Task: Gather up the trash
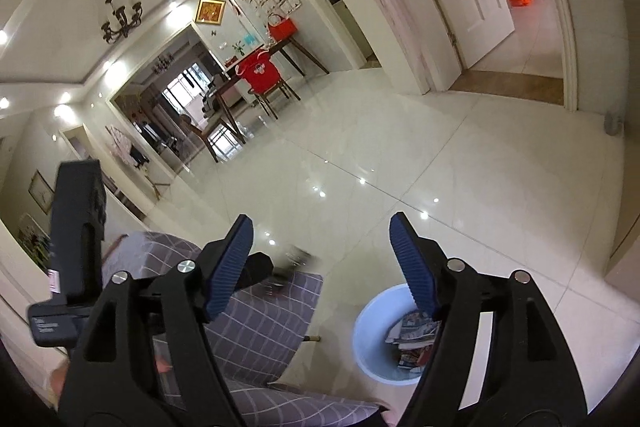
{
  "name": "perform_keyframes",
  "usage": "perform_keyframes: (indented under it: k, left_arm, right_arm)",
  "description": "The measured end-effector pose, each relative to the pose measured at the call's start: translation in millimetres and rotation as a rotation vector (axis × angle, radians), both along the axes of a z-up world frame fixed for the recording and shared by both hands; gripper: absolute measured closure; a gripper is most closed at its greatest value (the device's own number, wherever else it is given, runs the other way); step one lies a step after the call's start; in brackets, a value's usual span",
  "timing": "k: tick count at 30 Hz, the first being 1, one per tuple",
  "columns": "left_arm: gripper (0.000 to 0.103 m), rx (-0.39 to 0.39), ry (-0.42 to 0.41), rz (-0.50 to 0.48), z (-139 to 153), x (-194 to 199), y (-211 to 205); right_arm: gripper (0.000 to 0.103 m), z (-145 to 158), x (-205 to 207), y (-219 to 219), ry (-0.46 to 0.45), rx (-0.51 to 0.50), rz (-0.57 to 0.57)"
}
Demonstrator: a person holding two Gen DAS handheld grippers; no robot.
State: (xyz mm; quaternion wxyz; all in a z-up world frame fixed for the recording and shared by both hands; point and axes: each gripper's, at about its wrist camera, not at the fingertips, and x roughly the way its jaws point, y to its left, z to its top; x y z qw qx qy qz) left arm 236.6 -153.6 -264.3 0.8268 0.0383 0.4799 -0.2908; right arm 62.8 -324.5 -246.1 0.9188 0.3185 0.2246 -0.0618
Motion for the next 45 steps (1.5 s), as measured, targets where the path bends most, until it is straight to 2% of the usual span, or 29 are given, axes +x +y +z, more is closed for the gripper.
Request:
perform_keyframes:
  k: [4,8,15,20,26,30,37,45]
  left_arm:
    - [0.013,0.012,-0.026,0.048,15,-6,12]
    - [0.013,0.046,-0.097,0.096,41,-24,32]
    - [0.013,0.095,-0.230,0.196,104,-65,80]
    - [0.012,0.110,-0.366,0.271,157,-111,120]
    - [0.008,0.101,-0.533,0.371,212,-170,155]
    - [0.008,0.099,-0.623,0.407,242,-206,167]
    - [0.007,0.068,-0.712,0.451,272,-253,183]
    - [0.007,0.067,-0.757,0.452,286,-284,180]
  right_arm:
    - [0.031,13,-8,4,-0.009,-0.017,0.008]
    - [0.028,26,-16,11,-0.010,-0.020,0.034]
    - [0.021,73,-36,37,-0.040,-0.085,0.099]
    - [0.017,122,-60,71,-0.101,-0.179,0.155]
    - [0.014,168,-95,109,-0.183,-0.257,0.215]
    - [0.014,189,-116,128,-0.223,-0.293,0.242]
    - [0.012,213,-151,147,-0.290,-0.356,0.252]
    - [0.012,225,-171,145,-0.328,-0.381,0.247]
